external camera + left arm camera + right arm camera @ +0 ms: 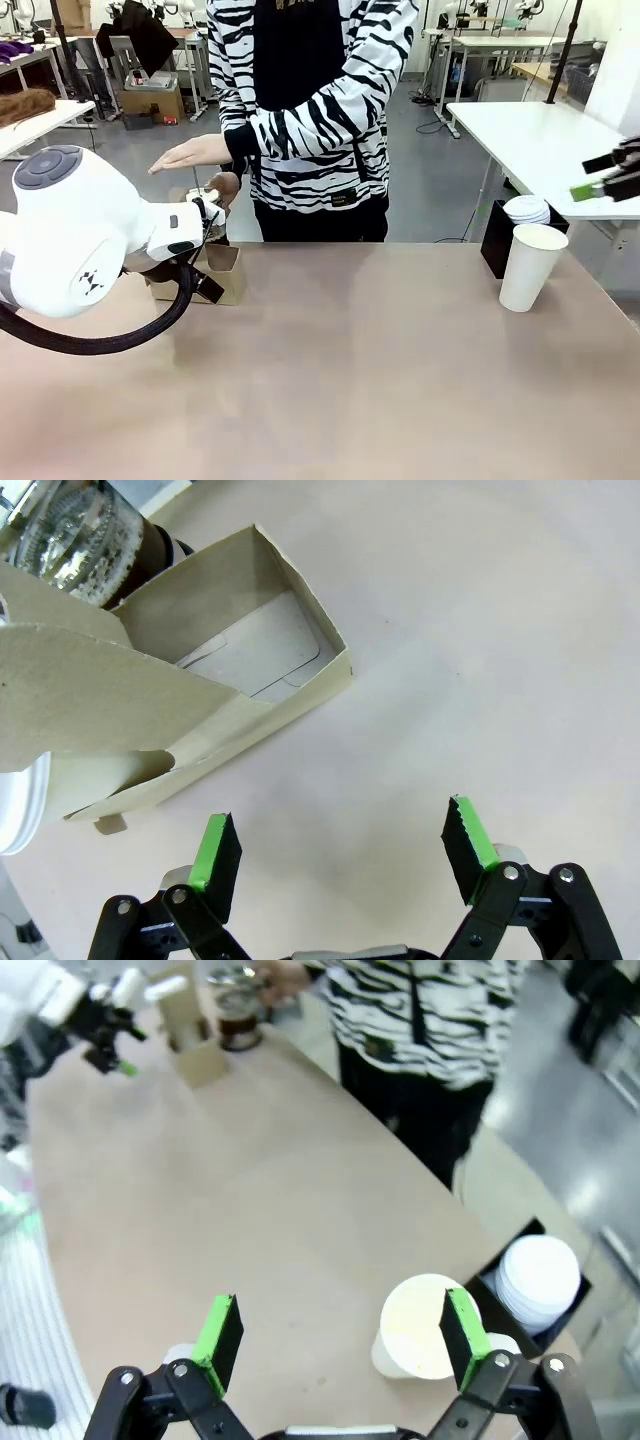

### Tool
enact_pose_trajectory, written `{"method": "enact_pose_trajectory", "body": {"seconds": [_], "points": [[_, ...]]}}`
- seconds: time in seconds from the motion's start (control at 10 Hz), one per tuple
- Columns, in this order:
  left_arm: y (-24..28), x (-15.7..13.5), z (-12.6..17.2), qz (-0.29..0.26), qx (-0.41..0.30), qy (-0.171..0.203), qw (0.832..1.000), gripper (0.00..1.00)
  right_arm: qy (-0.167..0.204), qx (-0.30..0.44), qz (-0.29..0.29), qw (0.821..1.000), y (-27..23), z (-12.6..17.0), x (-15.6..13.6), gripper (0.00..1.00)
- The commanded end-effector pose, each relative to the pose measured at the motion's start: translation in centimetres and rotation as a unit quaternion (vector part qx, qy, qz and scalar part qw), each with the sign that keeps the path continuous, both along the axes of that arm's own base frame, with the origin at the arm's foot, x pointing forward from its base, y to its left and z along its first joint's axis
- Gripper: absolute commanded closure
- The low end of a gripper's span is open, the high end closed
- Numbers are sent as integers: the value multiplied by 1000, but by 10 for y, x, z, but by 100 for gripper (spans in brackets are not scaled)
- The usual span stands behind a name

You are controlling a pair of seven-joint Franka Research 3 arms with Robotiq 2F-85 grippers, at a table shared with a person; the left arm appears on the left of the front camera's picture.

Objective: Pour a drink into a cup and package it in a carrier.
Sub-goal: Pick up the 600 ml Paper Cup and place it in the middle top area of the table.

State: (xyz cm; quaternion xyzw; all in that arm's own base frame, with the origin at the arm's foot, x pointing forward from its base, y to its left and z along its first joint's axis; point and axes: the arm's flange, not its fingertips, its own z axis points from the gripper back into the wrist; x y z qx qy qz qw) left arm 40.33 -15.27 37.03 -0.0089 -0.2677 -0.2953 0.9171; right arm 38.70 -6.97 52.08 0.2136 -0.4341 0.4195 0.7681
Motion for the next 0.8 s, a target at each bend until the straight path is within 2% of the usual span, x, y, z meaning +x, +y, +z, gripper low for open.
{"method": "enact_pose_trajectory", "body": {"seconds": [0.0, 0.1, 0.4, 0.5, 0.6, 0.7], "points": [[1, 0, 0, 0, -1, 0, 1000, 0, 17, 33, 20, 999, -4, -32, 28, 0], [1, 0, 0, 0, -1, 0, 1000, 0, 0, 0, 0, 1000, 0, 0, 0, 0], [1, 0, 0, 0, -1, 0, 1000, 0, 0, 0, 0, 1000, 0, 0, 0, 0], [1, 0, 0, 0, -1, 0, 1000, 0, 2, 8, 3, 1000, -1, -9, 3, 0], [1, 0, 0, 0, -1, 0, 1000, 0, 18, 42, 7, 999, -34, -27, 16, 0], [1, 0, 0, 0, -1, 0, 1000, 0, 7, 83, 24, 996, -66, -48, 20, 0]]}}
